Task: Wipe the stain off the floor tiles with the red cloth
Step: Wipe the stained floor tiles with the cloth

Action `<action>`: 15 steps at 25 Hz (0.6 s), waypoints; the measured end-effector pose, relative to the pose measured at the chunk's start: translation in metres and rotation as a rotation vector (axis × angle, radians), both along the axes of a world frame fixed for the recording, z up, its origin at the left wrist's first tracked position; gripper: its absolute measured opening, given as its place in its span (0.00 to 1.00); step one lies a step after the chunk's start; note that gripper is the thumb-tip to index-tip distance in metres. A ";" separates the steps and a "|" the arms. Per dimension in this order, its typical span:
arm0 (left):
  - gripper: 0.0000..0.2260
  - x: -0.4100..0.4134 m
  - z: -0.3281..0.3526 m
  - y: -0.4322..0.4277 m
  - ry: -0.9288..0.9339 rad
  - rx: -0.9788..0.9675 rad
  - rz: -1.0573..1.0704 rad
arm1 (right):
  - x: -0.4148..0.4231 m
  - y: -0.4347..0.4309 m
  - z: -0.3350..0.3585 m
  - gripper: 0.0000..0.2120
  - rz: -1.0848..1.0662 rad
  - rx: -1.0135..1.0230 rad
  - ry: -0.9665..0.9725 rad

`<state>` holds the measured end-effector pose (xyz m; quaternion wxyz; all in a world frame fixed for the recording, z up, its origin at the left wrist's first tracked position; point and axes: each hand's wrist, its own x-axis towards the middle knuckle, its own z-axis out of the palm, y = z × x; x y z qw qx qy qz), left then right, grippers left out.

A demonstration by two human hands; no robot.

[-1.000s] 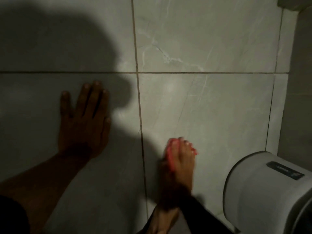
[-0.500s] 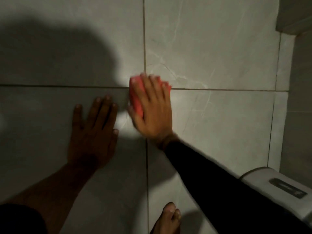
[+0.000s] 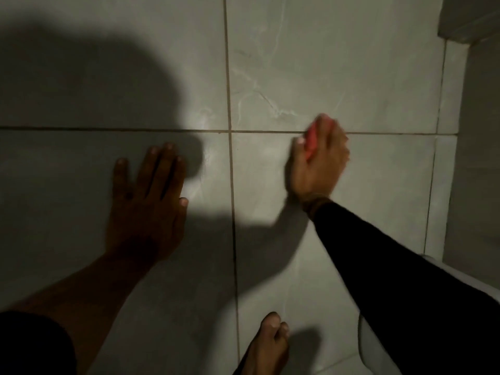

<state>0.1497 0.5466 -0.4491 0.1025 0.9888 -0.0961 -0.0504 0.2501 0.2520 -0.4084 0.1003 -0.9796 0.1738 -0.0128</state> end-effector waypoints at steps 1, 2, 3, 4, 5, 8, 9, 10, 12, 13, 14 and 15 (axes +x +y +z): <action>0.32 0.000 -0.001 0.000 0.000 0.003 0.000 | -0.003 0.033 -0.006 0.35 0.162 -0.015 -0.001; 0.32 -0.001 -0.001 0.000 0.003 0.008 0.004 | -0.016 0.065 -0.011 0.36 0.337 -0.023 0.033; 0.32 -0.001 -0.001 0.000 0.008 0.011 0.010 | -0.031 0.090 -0.013 0.36 0.494 0.006 0.069; 0.32 -0.002 -0.002 0.000 0.011 0.010 0.014 | -0.040 0.099 -0.015 0.36 0.609 0.044 0.088; 0.32 -0.001 -0.002 0.000 0.011 0.005 0.011 | -0.037 0.091 -0.014 0.36 0.686 0.073 0.090; 0.32 0.000 -0.001 0.004 0.024 0.004 -0.008 | -0.013 0.015 -0.005 0.33 0.545 0.043 0.052; 0.32 0.000 -0.001 0.004 0.030 0.005 -0.003 | -0.009 -0.016 -0.003 0.32 0.351 0.025 0.053; 0.32 -0.001 0.000 0.003 0.031 0.005 0.000 | -0.007 -0.043 0.000 0.31 0.146 0.013 0.053; 0.32 0.000 0.002 -0.002 0.021 0.003 0.000 | -0.005 -0.054 0.007 0.31 -0.138 0.018 0.023; 0.32 0.001 0.003 -0.001 0.026 0.007 0.002 | -0.003 -0.033 0.004 0.32 -0.212 0.018 0.006; 0.32 0.001 0.002 0.001 0.034 0.007 0.004 | -0.003 -0.005 0.000 0.33 -0.195 0.009 -0.009; 0.32 0.000 0.002 0.001 0.037 0.007 0.000 | -0.008 0.026 -0.004 0.34 -0.086 -0.006 -0.012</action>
